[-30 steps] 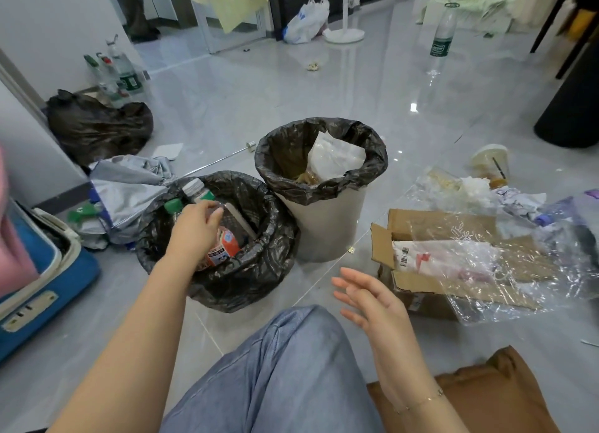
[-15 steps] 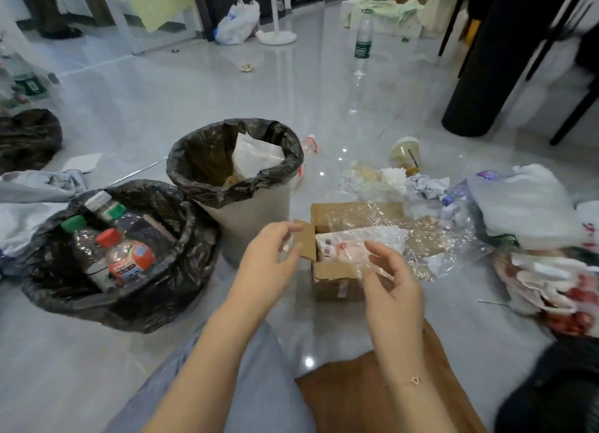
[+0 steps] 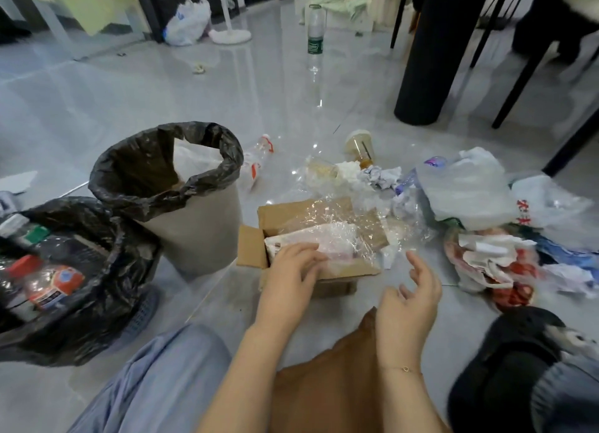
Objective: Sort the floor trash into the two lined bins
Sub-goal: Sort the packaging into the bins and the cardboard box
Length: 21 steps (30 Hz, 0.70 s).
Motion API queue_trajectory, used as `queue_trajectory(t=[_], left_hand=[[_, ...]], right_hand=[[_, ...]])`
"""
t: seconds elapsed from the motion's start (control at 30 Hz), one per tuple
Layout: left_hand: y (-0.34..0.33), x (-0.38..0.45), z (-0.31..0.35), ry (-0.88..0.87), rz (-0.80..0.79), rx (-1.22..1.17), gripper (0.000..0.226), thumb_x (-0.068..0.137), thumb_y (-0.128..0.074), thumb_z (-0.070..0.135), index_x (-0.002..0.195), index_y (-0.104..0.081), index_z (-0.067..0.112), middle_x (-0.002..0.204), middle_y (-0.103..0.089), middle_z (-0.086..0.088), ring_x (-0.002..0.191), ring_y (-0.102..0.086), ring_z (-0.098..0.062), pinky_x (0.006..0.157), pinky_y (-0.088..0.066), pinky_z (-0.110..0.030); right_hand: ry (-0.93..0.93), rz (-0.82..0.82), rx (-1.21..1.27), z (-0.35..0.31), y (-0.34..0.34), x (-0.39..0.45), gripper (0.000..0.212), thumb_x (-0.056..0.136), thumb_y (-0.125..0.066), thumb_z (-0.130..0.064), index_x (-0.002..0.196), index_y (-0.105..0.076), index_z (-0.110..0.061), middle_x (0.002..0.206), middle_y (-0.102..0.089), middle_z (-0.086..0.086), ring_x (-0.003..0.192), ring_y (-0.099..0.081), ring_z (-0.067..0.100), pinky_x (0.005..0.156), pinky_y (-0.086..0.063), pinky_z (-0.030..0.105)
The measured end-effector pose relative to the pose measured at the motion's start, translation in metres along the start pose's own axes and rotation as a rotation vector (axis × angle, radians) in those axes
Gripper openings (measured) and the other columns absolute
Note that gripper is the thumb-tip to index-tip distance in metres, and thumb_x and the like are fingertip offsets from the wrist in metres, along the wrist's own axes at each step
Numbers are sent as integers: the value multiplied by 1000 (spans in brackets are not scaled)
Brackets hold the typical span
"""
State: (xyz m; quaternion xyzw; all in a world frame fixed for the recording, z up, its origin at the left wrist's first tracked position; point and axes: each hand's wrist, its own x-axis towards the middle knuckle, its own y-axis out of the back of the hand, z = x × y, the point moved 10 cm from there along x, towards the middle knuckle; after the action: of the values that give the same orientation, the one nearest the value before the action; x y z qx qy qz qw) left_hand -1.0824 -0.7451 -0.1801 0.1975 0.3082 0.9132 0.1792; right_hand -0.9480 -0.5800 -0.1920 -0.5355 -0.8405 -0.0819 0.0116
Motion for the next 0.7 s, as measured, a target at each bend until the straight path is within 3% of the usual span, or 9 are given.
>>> queue_trajectory(t=[0.07,0.13,0.23,0.3,0.37,0.43,0.53,0.63,0.7], left_hand=[[7,-8,3,-45,51,-29,21,87,-65,6,97,-74,22,111,-63,13,113,-52,-11,99,-31,-11],[11,-16,7,-71,87,-45,19,87,-67,10,96,-73,26,105,-64,17,111,-52,-6,98,-34,-13],[21,-23,7,-52,143,-84,18,88,-67,12,93,-72,29,101,-66,17,108,-54,-5,93,-36,-10],[26,-26,12,-66,146,-112,20,88,-68,13,93,-71,32,101,-67,19,108,-55,-6,92,-36,-9],[28,-30,18,-90,151,-146,25,88,-68,14,103,-68,34,113,-65,19,116,-52,-4,100,-38,-18],[38,-34,14,-51,251,-139,45,88,-69,21,130,-54,31,140,-51,11,133,-39,-7,111,-29,-25],[53,-39,-25,229,340,-342,81,88,-70,22,150,-19,33,155,-23,9,142,-24,-8,116,-22,-31],[49,-37,-41,327,216,-674,84,88,-67,9,148,-15,35,143,-48,-2,120,-55,-11,105,-45,-31],[42,-35,-36,309,63,-802,88,85,-69,13,148,-12,39,125,-65,-6,108,-66,-16,95,-52,-30]], right_hand=[[-6,-90,-9,5,-8,2,73,78,-47,19,134,-46,-27,135,-34,-6,122,-46,14,102,-42,33],[66,-227,-38,2,-19,0,75,78,-56,16,127,-50,-41,147,-25,-8,123,-45,4,103,-41,27],[209,-336,-132,-10,-25,-6,55,80,-71,1,110,-62,-45,153,-12,-23,117,-45,3,97,-40,11],[247,-326,-130,-17,-20,-6,37,80,-75,-10,101,-69,-41,152,-11,-31,118,-44,4,97,-41,13],[247,-302,-74,-22,-15,-4,24,80,-75,-14,89,-73,-36,150,-21,-30,114,-47,3,94,-45,22],[223,-250,-9,-27,-6,-1,13,81,-73,-15,85,-75,-27,149,-32,-24,111,-52,4,93,-49,26],[104,-191,160,-29,5,5,6,85,-69,-14,86,-75,-12,142,-45,-15,109,-55,-11,88,-49,14],[-86,-211,329,-18,4,8,10,87,-67,-21,88,-76,-23,121,-66,-3,106,-64,6,99,-49,32],[-165,-246,402,-17,0,4,16,86,-66,-27,94,-74,-16,95,-72,-1,91,-69,12,95,-52,33]])
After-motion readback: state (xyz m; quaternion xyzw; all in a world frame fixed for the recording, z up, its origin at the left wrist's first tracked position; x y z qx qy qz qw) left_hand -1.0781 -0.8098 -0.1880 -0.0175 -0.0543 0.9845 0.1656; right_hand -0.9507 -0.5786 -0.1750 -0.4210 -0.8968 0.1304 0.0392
